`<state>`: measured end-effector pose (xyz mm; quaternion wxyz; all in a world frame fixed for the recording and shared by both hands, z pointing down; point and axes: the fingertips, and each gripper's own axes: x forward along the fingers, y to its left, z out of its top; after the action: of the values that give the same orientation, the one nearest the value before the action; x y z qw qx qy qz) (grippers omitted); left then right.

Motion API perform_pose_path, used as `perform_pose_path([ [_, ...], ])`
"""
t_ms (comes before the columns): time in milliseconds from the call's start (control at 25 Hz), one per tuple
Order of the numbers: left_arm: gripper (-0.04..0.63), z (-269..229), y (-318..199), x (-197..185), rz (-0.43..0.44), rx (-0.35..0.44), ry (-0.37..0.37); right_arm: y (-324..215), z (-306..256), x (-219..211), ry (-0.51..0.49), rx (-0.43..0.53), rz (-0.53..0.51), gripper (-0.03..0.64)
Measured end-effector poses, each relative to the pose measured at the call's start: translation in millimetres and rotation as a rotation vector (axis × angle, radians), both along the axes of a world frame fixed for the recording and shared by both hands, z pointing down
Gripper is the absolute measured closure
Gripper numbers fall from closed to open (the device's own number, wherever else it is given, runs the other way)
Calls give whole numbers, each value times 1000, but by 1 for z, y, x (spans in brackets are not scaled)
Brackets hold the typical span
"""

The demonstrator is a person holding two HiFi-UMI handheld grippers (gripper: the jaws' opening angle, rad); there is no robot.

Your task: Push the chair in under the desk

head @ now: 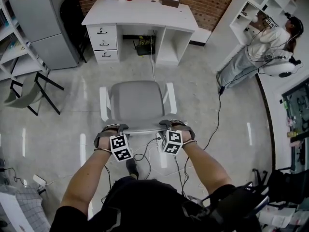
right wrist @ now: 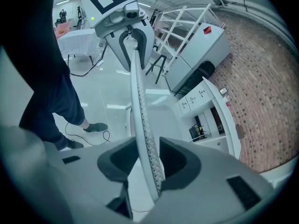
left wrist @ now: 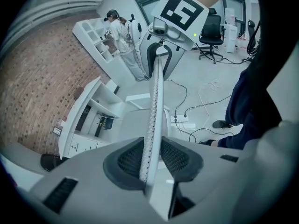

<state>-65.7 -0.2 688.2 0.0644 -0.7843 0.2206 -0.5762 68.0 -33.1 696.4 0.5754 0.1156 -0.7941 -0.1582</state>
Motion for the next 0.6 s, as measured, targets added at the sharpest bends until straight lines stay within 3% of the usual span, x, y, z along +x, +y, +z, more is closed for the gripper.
perform_pose_path([
  [600, 482, 1, -20, -17, 11, -43, 8, -20, 3, -16, 30, 1, 1, 483],
])
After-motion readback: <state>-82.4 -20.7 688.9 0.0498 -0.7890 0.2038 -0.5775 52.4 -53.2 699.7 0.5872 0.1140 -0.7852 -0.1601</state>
